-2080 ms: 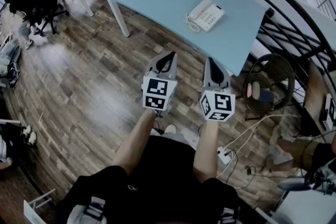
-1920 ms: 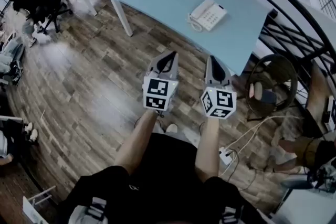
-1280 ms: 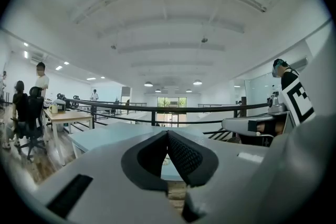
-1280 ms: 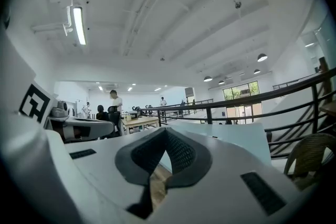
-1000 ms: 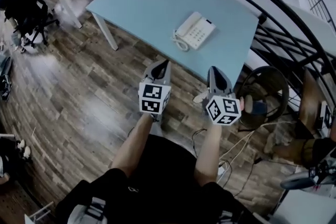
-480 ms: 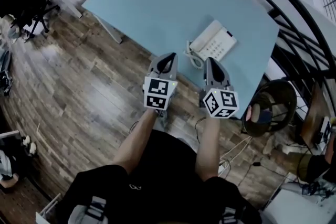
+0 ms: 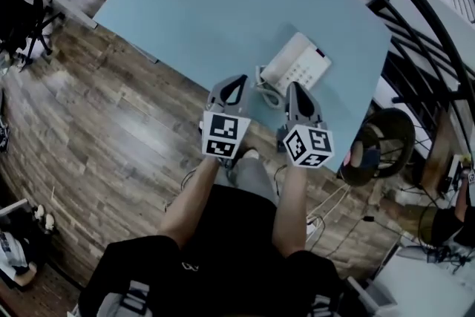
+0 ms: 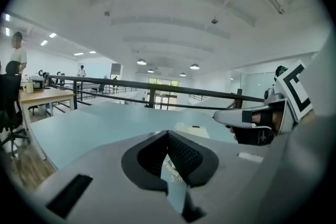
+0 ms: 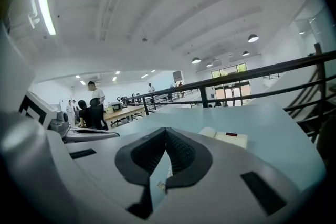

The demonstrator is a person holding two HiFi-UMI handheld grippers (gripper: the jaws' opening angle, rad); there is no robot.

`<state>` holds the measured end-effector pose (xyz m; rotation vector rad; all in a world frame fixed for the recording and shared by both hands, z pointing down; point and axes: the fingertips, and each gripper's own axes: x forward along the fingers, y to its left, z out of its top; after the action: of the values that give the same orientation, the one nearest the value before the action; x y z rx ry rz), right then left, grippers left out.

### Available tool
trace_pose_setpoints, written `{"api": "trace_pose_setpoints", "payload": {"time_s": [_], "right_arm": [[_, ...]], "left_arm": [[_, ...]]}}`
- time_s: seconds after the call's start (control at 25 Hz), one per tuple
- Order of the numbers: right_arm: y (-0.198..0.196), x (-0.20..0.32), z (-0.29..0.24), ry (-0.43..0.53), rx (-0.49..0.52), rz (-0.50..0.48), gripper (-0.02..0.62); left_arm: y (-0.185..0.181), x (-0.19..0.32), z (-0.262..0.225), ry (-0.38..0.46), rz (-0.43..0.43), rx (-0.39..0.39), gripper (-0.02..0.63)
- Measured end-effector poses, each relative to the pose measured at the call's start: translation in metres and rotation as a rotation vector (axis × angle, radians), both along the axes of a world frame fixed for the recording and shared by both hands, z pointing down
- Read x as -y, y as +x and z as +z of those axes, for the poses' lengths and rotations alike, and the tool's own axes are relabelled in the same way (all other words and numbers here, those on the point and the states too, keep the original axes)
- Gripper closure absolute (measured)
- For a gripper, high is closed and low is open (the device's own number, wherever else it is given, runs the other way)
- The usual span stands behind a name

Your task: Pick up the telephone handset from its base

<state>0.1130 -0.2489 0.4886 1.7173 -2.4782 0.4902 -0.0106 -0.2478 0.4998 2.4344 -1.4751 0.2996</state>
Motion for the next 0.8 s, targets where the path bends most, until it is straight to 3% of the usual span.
{"api": "trace_pose_setpoints", "payload": {"time_s": [0.16, 0.4, 0.52, 0.68, 0.8], "right_arm": [[0.001, 0.007, 0.016, -0.041, 0.018, 0.003, 0.601], [0.019, 0.034, 0.069, -0.191, 0.053, -0.009, 0.593], [0.027, 0.056, 0.094, -0.271, 0.095, -0.011, 0.476], [0.029, 0.077, 0.11, -0.334, 0.095, -0.022, 0.452], [0.03, 0.092, 0.128, -0.396, 0.137, -0.038, 0.418]], "left_arm": [[0.008, 0.006, 0.014, -0.034, 0.013, -0.011, 0.606], [0.007, 0.02, 0.027, -0.079, -0.012, -0.019, 0.606], [0.006, 0.03, 0.038, -0.112, -0.034, -0.034, 0.606], [0.012, 0.033, 0.05, -0.143, -0.038, -0.042, 0.606], [0.02, 0.04, 0.055, -0.172, -0.04, -0.095, 0.606]]}}
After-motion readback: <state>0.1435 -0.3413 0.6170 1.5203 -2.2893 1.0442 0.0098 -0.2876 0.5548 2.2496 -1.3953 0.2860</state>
